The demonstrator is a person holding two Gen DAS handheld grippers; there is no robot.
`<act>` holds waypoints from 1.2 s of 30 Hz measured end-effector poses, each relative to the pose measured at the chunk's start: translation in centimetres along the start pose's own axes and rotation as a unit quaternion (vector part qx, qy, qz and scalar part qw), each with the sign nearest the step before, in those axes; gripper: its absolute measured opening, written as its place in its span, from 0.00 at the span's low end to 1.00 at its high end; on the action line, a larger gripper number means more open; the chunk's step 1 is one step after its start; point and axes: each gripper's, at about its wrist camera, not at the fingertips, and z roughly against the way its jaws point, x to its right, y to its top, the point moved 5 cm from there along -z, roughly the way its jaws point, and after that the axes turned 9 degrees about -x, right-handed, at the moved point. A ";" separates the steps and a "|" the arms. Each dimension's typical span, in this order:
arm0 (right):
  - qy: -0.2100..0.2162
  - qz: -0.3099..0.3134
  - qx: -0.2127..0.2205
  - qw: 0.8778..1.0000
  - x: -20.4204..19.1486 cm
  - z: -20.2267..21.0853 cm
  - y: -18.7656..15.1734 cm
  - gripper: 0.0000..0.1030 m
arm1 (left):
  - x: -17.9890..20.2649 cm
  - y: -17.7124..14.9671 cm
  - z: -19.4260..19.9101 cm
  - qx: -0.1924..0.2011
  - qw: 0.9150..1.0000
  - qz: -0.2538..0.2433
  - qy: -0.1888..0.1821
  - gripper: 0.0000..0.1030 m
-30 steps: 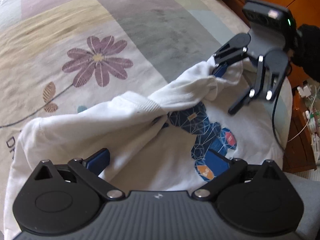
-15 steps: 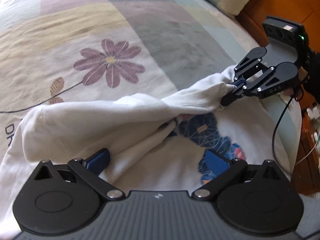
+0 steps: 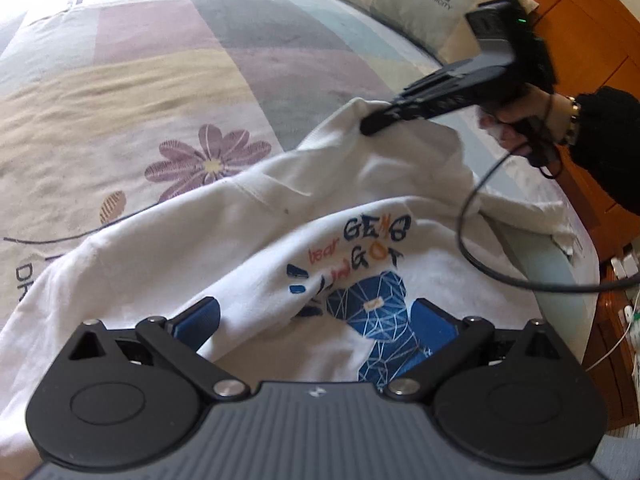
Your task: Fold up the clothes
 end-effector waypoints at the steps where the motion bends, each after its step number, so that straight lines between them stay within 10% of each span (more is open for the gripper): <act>1: -0.004 -0.004 0.002 1.000 0.5 -0.3 0.4 0.06 | 0.0 0.1 0.0 0.004 1.000 0.003 0.000 0.97; 11: -0.012 -0.040 -0.007 0.999 2.9 -2.7 2.3 0.07 | -0.5 -0.3 0.4 0.018 0.999 0.026 0.005 0.97; 23: -0.069 -0.039 0.060 0.995 -2.0 2.1 5.6 0.61 | -2.6 -2.4 2.3 0.019 0.998 0.048 0.021 0.97; 29: -0.016 0.005 0.007 1.000 -6.3 -4.5 9.8 0.61 | -4.0 -3.9 3.2 0.028 0.997 0.071 0.017 0.97; 36: -0.048 0.068 -0.065 0.994 -10.0 -9.9 10.0 0.51 | -4.8 -5.6 4.7 0.013 0.997 0.070 0.009 0.98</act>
